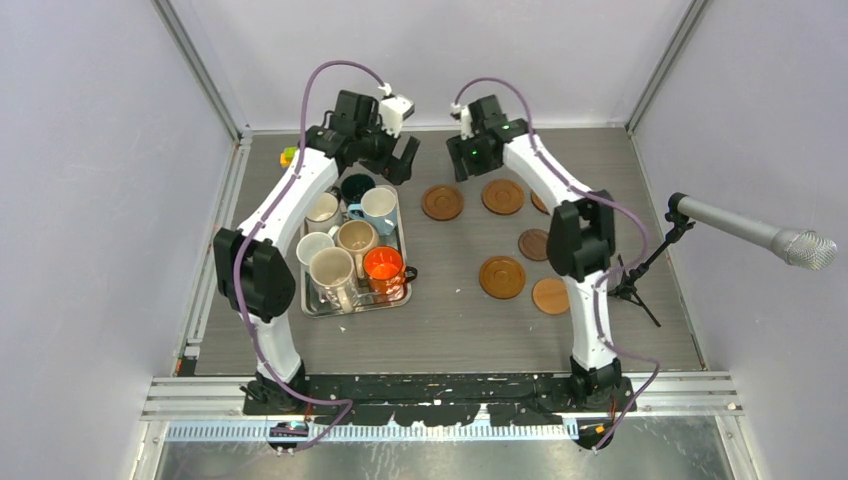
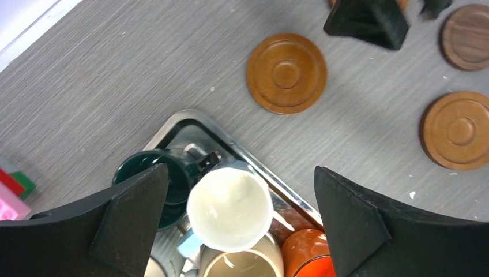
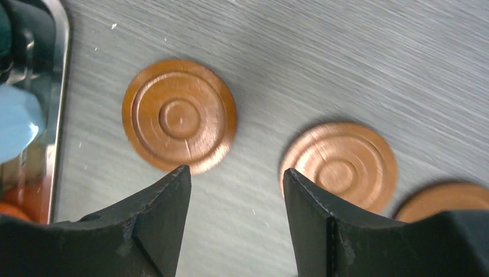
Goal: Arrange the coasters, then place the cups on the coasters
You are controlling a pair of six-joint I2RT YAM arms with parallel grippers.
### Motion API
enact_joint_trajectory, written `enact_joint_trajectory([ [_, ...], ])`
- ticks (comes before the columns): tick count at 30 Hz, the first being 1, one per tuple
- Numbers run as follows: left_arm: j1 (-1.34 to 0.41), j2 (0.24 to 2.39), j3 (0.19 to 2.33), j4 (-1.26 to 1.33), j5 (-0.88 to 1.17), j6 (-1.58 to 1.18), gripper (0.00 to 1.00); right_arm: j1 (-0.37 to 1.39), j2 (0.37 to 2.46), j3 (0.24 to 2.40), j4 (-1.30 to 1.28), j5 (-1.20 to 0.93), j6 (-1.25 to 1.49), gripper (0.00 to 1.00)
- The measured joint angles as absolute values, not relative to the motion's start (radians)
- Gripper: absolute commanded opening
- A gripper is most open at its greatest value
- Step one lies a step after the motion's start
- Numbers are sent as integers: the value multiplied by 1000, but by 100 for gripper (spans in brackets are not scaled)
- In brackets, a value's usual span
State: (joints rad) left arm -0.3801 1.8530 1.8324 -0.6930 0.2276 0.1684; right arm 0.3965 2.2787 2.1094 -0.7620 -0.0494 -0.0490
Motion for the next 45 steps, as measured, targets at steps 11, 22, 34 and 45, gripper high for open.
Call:
enact_joint_trajectory([
  [11, -618, 1908, 1795, -624, 315, 199, 97, 180, 1887, 1734, -886, -108, -133, 62],
  [22, -842, 2110, 1782, -525, 286, 197, 94, 86, 1827, 1447, -956, -90, -201, 58],
  [34, -898, 2162, 1724, -420, 218, 191, 90, 86, 1838, 1422, -888, -91, -204, 57],
  [45, -933, 2207, 1702, -390, 156, 192, 77, 86, 1937, 1438, -846, -91, -204, 57],
])
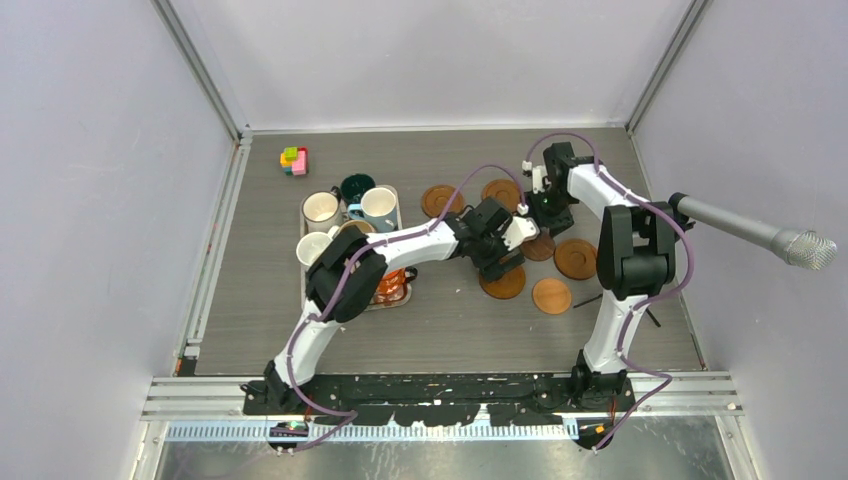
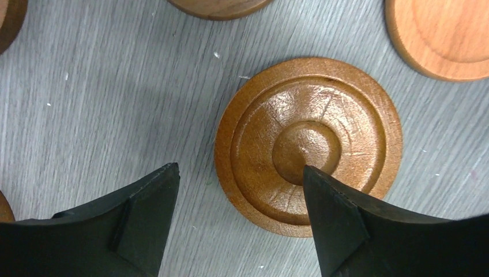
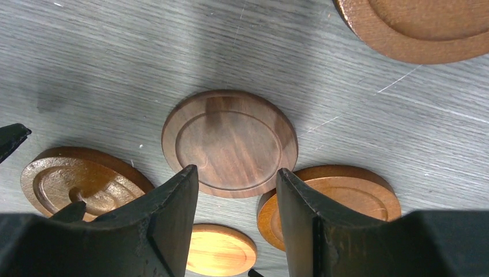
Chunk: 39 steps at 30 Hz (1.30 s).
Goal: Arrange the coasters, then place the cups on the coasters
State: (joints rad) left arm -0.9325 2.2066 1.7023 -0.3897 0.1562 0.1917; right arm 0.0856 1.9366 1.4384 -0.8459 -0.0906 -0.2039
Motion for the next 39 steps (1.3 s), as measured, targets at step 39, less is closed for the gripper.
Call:
enact_joint_trajectory([
  [39, -640, 2159, 1641, -465, 144, 159, 51, 447, 1674, 1011, -764, -204, -266, 42],
])
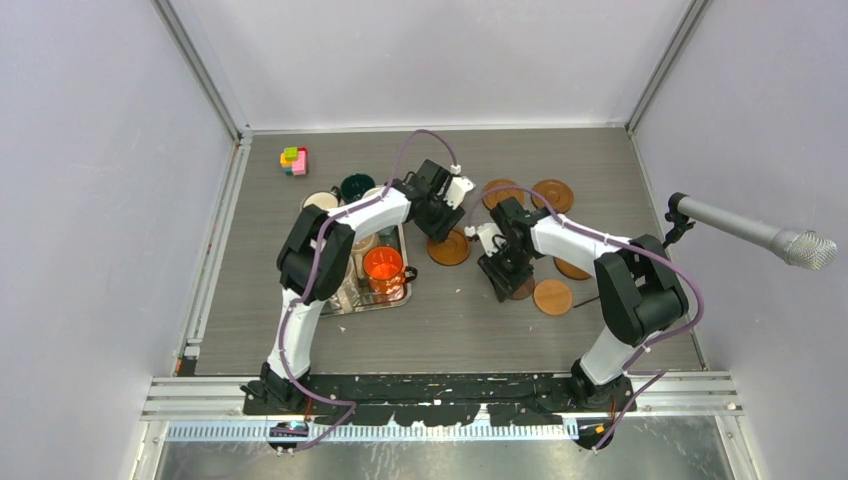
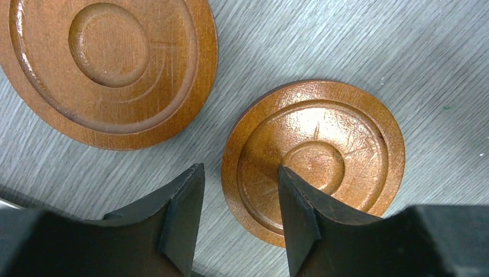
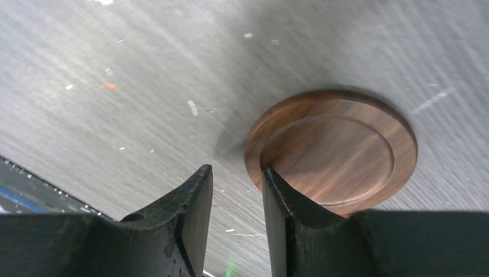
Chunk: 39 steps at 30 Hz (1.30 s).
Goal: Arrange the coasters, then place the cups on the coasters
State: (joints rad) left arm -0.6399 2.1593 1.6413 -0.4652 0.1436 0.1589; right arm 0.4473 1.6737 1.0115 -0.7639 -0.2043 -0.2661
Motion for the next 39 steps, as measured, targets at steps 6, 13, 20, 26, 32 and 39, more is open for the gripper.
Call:
enact_joint_trajectory([
  [6, -623, 2159, 1639, -464, 165, 138, 51, 483, 1662, 993, -798, -280, -339, 41],
  [13, -619, 2159, 1637, -465, 186, 134, 51, 506, 1621, 955, -855, -353, -435, 54],
  [20, -619, 2159, 1637, -466, 210, 132, 51, 469, 1470, 1016, -875, -342, -400, 58],
  [26, -620, 2159, 1639, -469, 227, 123, 50, 346, 1457, 1077, -842, -125, -296, 50],
  [32, -633, 2159, 1663, -476, 233, 113, 48, 190, 1461, 1044, -815, 111, -257, 41],
  [39, -662, 2192, 1726, -485, 236, 106, 44, 159, 1552, 1036, -755, 243, -260, 37],
])
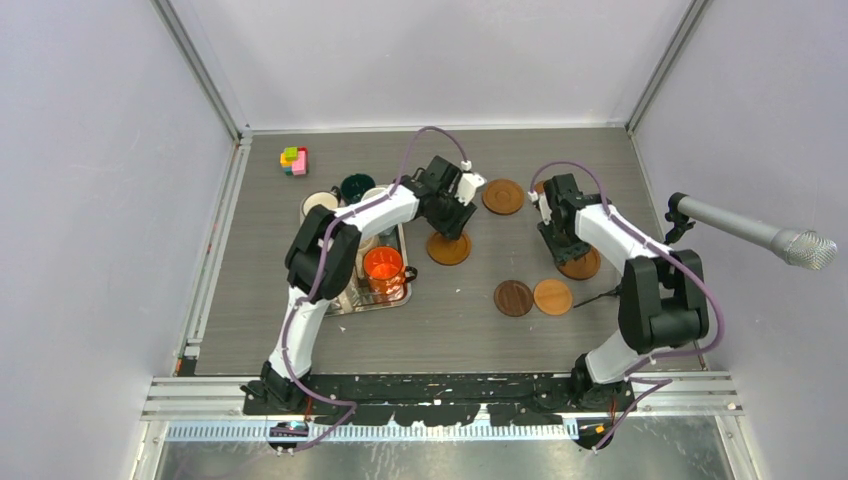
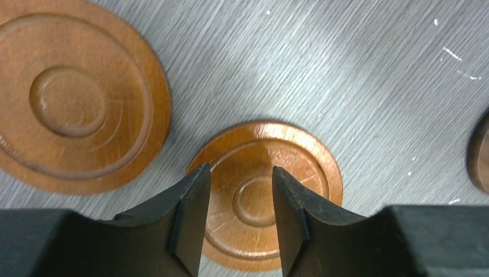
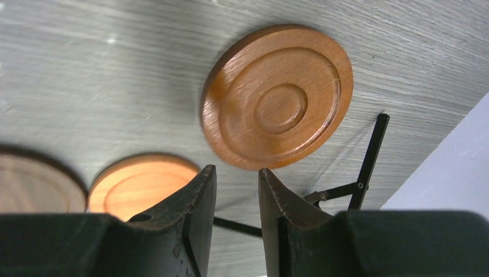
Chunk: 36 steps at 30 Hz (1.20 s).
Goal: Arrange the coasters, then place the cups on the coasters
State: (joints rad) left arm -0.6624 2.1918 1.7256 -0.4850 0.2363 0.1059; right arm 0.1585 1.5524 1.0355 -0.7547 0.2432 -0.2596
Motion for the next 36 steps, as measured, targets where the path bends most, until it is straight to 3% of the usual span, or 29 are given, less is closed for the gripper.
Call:
enact_joint_trajectory([
  [5, -675, 2238, 1777, -491, 241, 80, 45, 115, 1647, 1036, -713, 269, -266, 36],
  [12, -675, 2243, 1787, -492, 252, 68, 68, 103, 1693, 1039, -676, 236, -285, 36],
  [15, -674, 2222, 1759, -486, 254, 89, 73, 103, 1711, 1060, -670, 208, -287, 36],
  [24, -640, 2066, 1620, -485, 265, 165, 71, 121, 1767, 1134, -666, 102, -285, 35],
  [36, -609, 2094, 1583, -491, 253, 194, 63, 165, 1832, 1218, -651, -12, -254, 36],
])
